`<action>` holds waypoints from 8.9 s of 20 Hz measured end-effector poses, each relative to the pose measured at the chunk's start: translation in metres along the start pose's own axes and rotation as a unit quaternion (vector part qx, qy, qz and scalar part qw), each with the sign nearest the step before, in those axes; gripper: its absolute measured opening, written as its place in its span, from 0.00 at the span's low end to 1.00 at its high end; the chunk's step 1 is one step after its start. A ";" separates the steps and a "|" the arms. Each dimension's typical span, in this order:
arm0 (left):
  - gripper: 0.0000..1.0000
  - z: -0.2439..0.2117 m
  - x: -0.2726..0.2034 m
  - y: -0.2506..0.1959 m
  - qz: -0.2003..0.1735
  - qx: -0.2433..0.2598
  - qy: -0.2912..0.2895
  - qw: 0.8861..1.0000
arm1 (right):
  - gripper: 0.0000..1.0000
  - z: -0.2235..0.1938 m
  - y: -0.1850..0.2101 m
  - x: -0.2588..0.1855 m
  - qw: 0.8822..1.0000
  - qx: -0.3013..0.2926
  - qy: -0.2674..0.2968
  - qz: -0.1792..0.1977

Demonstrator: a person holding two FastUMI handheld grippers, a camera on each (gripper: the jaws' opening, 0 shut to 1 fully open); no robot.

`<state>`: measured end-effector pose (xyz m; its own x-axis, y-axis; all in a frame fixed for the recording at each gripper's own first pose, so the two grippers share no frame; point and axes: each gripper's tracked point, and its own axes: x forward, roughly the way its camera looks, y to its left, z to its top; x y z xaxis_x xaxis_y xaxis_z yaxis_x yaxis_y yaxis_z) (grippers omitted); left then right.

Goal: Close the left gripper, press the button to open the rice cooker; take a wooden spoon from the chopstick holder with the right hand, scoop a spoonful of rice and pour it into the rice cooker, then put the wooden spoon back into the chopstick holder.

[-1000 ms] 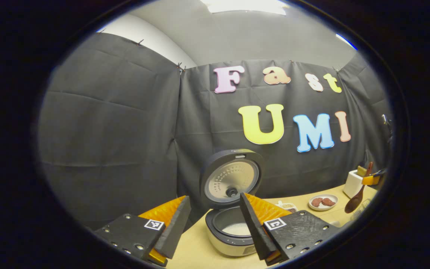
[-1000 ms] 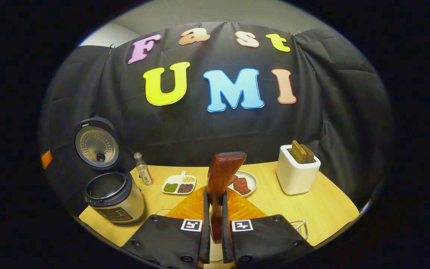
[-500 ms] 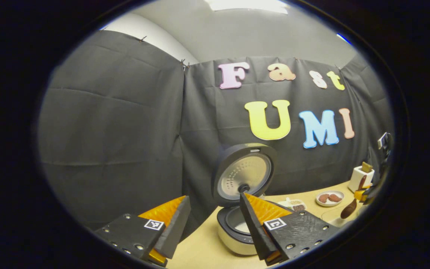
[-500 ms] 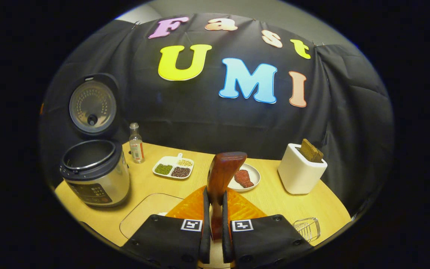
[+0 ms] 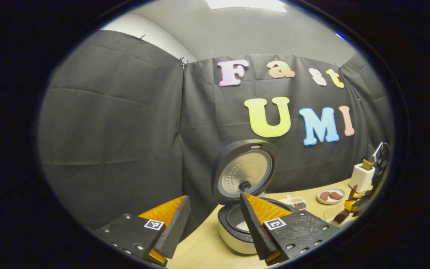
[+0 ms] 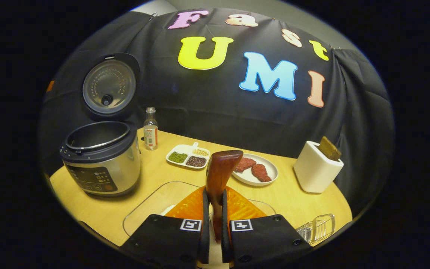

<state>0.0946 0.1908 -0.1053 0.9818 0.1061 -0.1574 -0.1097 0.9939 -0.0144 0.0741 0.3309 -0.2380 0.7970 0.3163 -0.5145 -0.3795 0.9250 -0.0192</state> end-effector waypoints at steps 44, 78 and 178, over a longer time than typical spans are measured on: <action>0.80 0.016 -0.060 0.061 0.061 0.004 -0.012 0.998 | 0.14 0.168 0.078 -0.003 0.786 0.550 0.035 0.280; 0.80 -0.024 -0.087 0.135 0.145 -0.007 0.029 0.989 | 0.14 0.158 0.247 0.055 0.960 0.072 -0.048 0.267; 0.82 0.068 -0.014 -0.165 -0.105 -0.005 -0.048 0.993 | 0.28 -0.057 -0.272 -0.083 0.969 0.215 0.028 -0.119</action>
<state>0.1097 0.0273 -0.0337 0.9934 -0.1000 -0.0554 0.0975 0.9941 -0.0472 0.0846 0.0412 -0.2395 0.8064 0.0823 -0.5855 0.0522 0.9765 0.2092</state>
